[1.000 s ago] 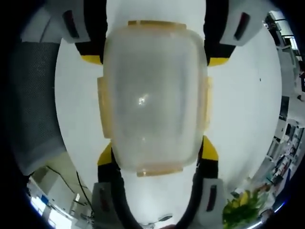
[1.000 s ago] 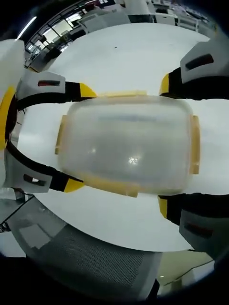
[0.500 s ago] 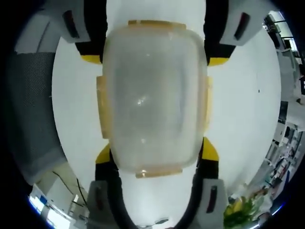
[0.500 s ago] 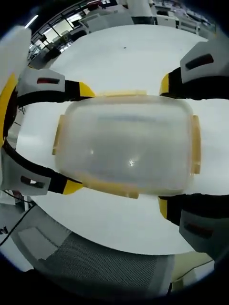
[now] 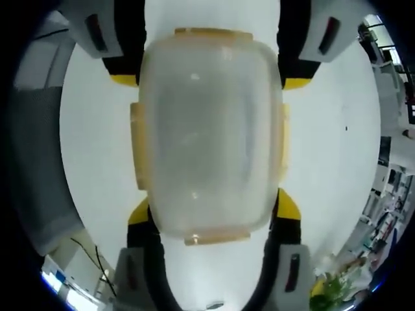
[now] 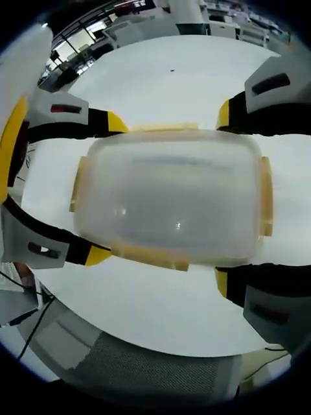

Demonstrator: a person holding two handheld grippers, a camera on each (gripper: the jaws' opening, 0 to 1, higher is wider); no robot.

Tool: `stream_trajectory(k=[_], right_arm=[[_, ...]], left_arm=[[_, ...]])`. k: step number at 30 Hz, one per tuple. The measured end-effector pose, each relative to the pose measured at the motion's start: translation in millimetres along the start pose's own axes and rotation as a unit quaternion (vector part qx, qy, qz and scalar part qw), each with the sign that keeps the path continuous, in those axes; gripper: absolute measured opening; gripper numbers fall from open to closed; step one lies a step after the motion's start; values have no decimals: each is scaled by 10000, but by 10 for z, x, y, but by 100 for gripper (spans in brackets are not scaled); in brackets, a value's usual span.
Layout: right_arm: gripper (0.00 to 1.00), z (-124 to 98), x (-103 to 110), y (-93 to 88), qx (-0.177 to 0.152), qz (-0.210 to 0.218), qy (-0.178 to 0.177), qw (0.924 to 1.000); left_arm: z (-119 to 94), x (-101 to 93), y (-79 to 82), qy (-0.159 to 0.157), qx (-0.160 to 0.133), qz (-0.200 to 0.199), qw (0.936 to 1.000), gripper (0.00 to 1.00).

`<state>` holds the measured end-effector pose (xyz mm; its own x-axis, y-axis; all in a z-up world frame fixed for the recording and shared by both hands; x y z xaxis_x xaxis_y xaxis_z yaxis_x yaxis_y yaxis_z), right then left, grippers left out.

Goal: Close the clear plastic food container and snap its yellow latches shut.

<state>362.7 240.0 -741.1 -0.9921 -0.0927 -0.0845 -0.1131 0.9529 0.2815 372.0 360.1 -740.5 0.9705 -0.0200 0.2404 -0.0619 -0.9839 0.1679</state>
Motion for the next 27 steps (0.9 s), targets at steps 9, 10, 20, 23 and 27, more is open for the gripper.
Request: stream_trajectory(k=[9, 10, 20, 23, 27], right_arm=[[80, 17, -274, -31, 28, 71, -53, 10000], [80, 18, -298, -34, 41, 59, -54, 10000], [81, 46, -493, -58, 131, -33, -138, 9998], [80, 43, -494, -60, 63, 34, -167, 9998], [80, 46, -501, -64, 5, 74, -166, 9998]], left_arm=[[59, 285, -25, 0, 20, 58, 10000, 82], [64, 307, -24, 1, 13, 50, 10000, 82], [127, 498, -45, 20, -86, -53, 9999, 82], [132, 509, -44, 10, -45, 23, 10000, 82], [127, 517, -47, 7, -48, 55, 10000, 82]])
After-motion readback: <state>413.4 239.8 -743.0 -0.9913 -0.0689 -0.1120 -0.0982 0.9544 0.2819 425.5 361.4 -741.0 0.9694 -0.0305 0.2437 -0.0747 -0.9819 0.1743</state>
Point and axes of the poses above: the point that each gripper's makers call its tool centre point, and the gripper's own axes: z roughly forward along the fingers, x roughly to its left, y roughly out of its top, the point moved 8 cm from there along -z, roughly backward along the fingers, and after that the axes turned 5 degrees about y, right-handed, at the moved point
